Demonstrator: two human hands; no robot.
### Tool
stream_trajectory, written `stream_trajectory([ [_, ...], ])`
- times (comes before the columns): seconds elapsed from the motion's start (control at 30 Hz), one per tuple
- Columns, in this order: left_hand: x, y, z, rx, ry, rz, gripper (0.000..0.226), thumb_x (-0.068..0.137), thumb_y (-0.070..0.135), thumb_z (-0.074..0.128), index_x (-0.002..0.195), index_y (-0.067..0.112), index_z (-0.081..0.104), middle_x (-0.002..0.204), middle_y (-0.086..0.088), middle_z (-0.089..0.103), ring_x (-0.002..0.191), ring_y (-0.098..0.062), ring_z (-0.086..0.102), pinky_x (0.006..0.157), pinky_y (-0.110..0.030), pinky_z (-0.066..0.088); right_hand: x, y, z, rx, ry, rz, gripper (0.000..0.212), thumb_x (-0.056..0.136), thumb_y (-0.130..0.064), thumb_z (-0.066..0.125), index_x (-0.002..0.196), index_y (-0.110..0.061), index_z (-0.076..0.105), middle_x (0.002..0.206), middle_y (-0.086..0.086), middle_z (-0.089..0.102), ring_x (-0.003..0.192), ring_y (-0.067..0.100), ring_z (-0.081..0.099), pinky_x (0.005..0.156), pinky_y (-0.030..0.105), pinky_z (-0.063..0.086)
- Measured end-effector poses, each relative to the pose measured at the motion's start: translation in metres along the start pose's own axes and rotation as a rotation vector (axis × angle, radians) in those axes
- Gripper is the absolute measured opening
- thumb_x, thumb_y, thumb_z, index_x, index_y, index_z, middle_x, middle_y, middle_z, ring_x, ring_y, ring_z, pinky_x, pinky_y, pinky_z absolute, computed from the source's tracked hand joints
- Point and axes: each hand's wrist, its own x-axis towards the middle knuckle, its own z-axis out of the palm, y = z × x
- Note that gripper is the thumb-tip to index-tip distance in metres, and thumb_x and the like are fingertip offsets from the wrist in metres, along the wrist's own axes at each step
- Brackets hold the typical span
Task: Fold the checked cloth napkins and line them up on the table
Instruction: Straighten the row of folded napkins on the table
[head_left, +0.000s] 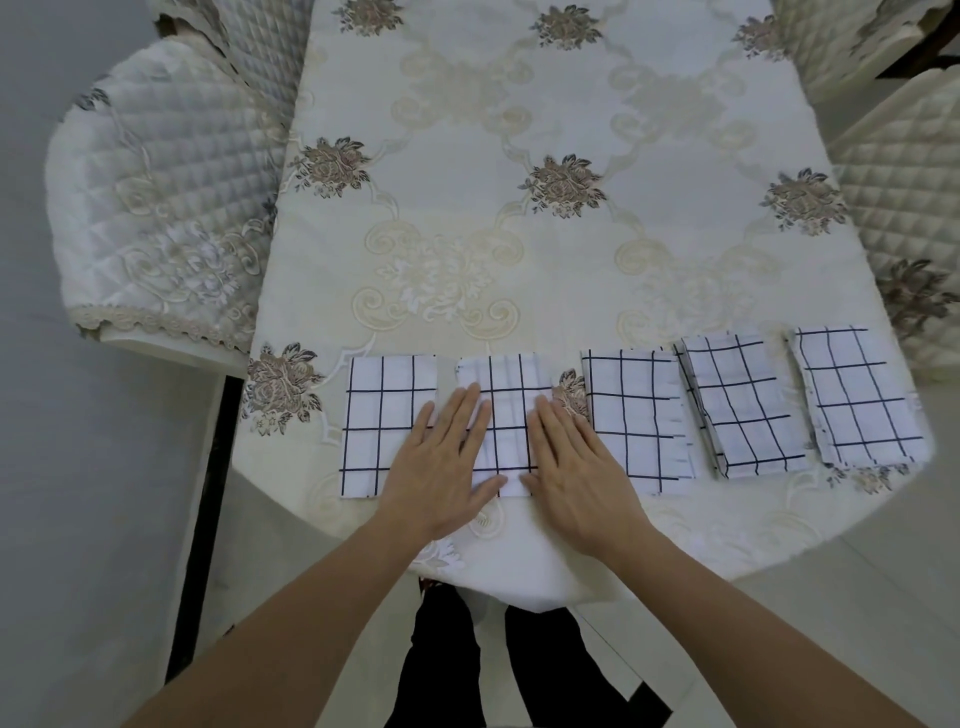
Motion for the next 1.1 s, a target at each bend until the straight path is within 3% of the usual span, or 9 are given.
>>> stream_trajectory([
  [0.4,-0.004,-0.005,0.007,0.004,0.035,0.039,0.078,0.102,0.062,0.006,0.159,0.009,0.010,0.167,-0.011,-0.002,0.154,-0.021,-0.002,0.121,-0.054,0.018,-0.005,0.000,0.005,-0.028,-0.029,0.035,0.071,0.106,-0.047,0.021,0.154,0.005,0.021,0.163,0.023,0.015,0.153,0.031,0.015,0.122,0.049,0.025],
  [0.5,-0.005,-0.001,0.007,0.001,0.027,0.020,0.075,0.102,0.058,0.013,0.159,0.008,0.010,0.167,-0.012,-0.001,0.155,-0.023,-0.001,0.120,-0.055,0.018,-0.005,-0.002,0.002,-0.025,-0.034,0.027,0.072,0.106,-0.048,0.019,0.154,0.005,0.020,0.164,0.023,0.014,0.153,0.031,0.013,0.122,0.048,0.025],
  [0.63,0.000,0.008,-0.009,-0.016,0.088,0.004,0.080,0.099,0.058,0.027,0.158,0.006,0.013,0.167,-0.012,0.005,0.154,-0.024,0.004,0.122,-0.054,0.014,-0.012,0.008,-0.009,-0.014,0.019,0.061,0.070,0.106,-0.047,0.019,0.156,0.001,0.019,0.165,0.017,0.013,0.154,0.026,0.011,0.123,0.043,0.014],
  [0.8,0.016,0.061,-0.035,-0.050,0.115,0.100,0.077,0.095,0.051,0.030,0.156,0.005,0.023,0.165,-0.011,0.017,0.153,-0.024,0.013,0.123,-0.050,0.011,-0.037,0.050,-0.016,-0.017,-0.004,0.109,0.068,0.105,-0.045,0.022,0.154,0.003,0.025,0.162,0.019,0.023,0.151,0.028,0.024,0.121,0.042,0.013],
  [0.9,0.032,0.102,-0.029,-0.001,0.043,0.169,0.076,0.097,0.051,0.025,0.158,0.006,0.018,0.166,-0.011,0.010,0.154,-0.025,0.005,0.125,-0.046,0.006,-0.053,0.087,-0.014,-0.035,-0.010,0.086,0.069,0.103,-0.045,0.027,0.151,0.005,0.032,0.158,0.022,0.031,0.148,0.031,0.031,0.119,0.043,0.017],
  [1.0,0.044,0.128,-0.019,0.020,-0.050,0.157,0.078,0.098,0.054,0.024,0.158,0.007,0.010,0.167,-0.010,0.001,0.154,-0.025,-0.001,0.125,-0.047,0.008,-0.061,0.116,-0.013,-0.031,-0.028,0.033,0.074,0.102,-0.051,0.027,0.152,0.003,0.031,0.160,0.020,0.029,0.149,0.029,0.028,0.119,0.045,0.019],
  [1.1,0.051,0.147,-0.012,0.019,-0.055,0.082,0.077,0.099,0.057,0.026,0.157,0.007,0.019,0.166,-0.009,0.012,0.154,-0.024,0.010,0.123,-0.049,0.018,-0.062,0.134,-0.008,-0.013,-0.051,-0.029,0.083,0.100,-0.062,0.024,0.155,0.000,0.025,0.163,0.017,0.021,0.152,0.027,0.020,0.119,0.046,0.018],
])
